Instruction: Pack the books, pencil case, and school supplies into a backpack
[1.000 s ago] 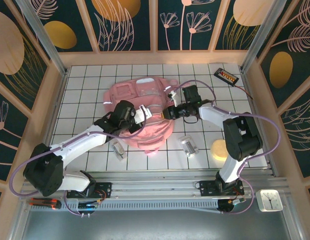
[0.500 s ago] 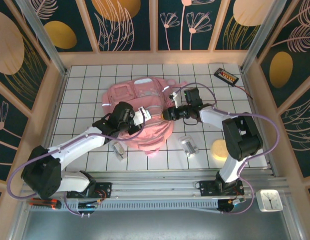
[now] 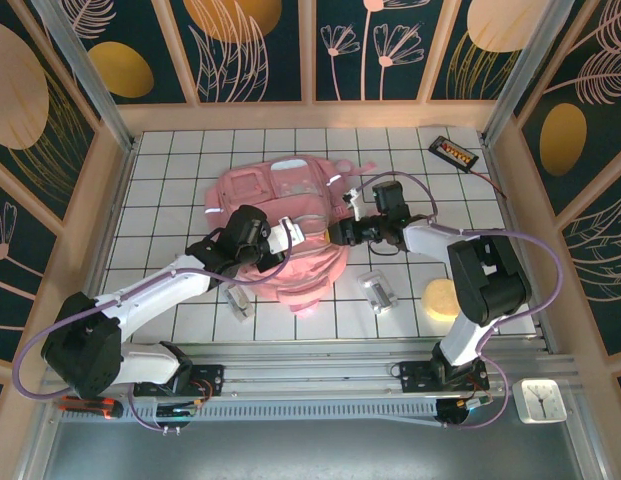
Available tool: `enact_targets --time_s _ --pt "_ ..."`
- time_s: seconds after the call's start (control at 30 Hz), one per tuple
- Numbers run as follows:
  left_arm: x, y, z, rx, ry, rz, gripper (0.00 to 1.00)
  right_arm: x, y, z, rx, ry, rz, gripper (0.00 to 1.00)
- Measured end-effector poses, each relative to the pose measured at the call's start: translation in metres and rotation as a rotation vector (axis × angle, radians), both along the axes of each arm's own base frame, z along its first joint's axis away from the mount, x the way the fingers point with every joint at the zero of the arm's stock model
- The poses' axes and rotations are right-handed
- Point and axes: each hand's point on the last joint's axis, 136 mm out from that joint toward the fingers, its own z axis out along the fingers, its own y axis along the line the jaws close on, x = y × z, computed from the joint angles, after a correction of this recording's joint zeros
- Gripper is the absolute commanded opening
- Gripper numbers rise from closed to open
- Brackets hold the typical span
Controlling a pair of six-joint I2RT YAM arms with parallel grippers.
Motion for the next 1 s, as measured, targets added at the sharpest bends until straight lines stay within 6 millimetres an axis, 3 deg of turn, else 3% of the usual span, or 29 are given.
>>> enact_targets --time_s 1.0 --pt "-0.005 -0.003 -0.001 0.000 0.004 -0.019 0.00 -0.011 -0.007 0.004 -0.003 -0.016 -0.005 0.31"
